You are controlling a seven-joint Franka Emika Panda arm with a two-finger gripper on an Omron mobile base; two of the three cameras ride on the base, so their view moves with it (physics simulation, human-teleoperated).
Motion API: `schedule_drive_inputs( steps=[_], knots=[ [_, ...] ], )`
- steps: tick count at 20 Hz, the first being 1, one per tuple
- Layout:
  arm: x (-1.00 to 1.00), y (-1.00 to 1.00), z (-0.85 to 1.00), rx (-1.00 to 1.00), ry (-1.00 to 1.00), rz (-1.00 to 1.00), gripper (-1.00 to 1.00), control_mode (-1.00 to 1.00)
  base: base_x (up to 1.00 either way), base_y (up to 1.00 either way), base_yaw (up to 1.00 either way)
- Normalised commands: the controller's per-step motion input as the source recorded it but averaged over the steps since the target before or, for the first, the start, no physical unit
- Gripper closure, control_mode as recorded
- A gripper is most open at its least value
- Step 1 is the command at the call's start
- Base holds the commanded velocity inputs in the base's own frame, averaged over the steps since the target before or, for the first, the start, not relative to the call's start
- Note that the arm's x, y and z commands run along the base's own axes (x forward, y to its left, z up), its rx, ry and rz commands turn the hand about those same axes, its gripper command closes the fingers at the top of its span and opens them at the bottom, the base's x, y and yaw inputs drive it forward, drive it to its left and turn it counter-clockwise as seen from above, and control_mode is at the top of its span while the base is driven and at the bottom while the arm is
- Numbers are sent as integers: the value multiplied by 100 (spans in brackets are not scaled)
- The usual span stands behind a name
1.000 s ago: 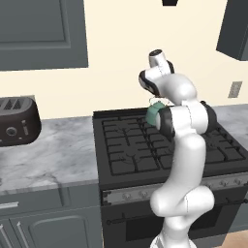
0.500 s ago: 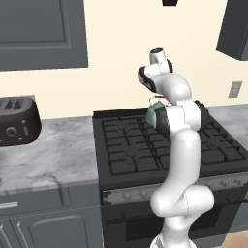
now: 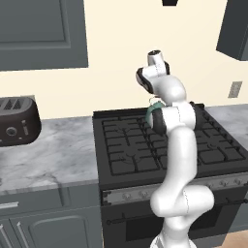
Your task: The kettle is done boiling. Turn off the stove, then wait for 300 timesteps before moving the kettle to the dining table.
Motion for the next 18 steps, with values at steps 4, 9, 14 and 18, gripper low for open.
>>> schedule_drive_inputs(
  steps=[4,9,14,18],
  knots=[
    [24,0,-10,0,0,0,-100,-100,0,0,0],
    [13,0,-1,2,0,0,-100,-100,0,0,0],
    [0,0,-3,5,3,0,-100,-100,0,0,0],
    [0,0,-9,6,4,0,-100,-100,0,0,0]
  ],
)
